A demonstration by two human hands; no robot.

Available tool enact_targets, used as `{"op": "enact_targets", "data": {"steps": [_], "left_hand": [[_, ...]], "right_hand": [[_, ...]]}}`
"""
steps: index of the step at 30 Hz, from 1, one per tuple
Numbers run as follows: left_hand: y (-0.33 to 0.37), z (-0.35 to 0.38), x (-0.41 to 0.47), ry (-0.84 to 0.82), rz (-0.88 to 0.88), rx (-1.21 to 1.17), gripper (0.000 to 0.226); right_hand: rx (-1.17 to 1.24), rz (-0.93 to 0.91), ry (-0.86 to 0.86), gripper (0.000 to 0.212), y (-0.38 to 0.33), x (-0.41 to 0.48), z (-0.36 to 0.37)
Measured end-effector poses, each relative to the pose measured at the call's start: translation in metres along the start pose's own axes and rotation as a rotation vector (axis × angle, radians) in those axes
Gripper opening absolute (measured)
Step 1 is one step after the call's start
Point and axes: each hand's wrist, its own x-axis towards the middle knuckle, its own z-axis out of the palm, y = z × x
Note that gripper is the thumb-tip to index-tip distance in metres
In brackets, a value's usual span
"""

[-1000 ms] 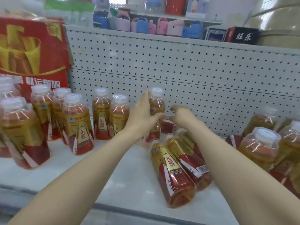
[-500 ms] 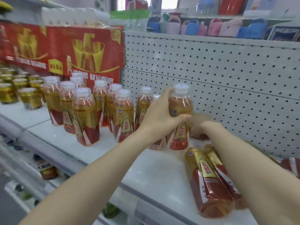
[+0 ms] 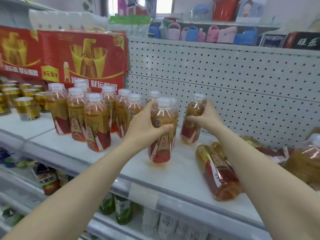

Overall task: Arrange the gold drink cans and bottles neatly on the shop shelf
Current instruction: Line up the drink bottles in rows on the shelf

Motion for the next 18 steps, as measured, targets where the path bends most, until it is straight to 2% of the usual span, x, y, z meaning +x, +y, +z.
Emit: {"op": "enact_targets", "data": {"steps": [6, 11, 15, 18], "left_hand": [[-0.023, -0.016, -0.007, 0.017, -0.043, 0.027, 0.089], [-0.030, -0.017, -0.008, 0.029, -0.045, 0.007, 0.086], [-0.034, -0.014, -0.005, 0.035, -0.018, 0.020, 0.084], [-0.039, -0.012, -0.001, 0.047, -0.023, 0.021, 0.083]], "right_hand": [[-0.068, -0.001, 0.003, 0.074, -0.007, -0.018, 0.020], [-0.052, -0.058, 0.085, 0.082, -0.021, -0.022, 0.012], [-0.152, -0.128, 0.097, 0.066, -0.025, -0.024, 0.011], [-0.206, -0.141, 0.137, 0.063, -0.025, -0.025, 0.015]]}}
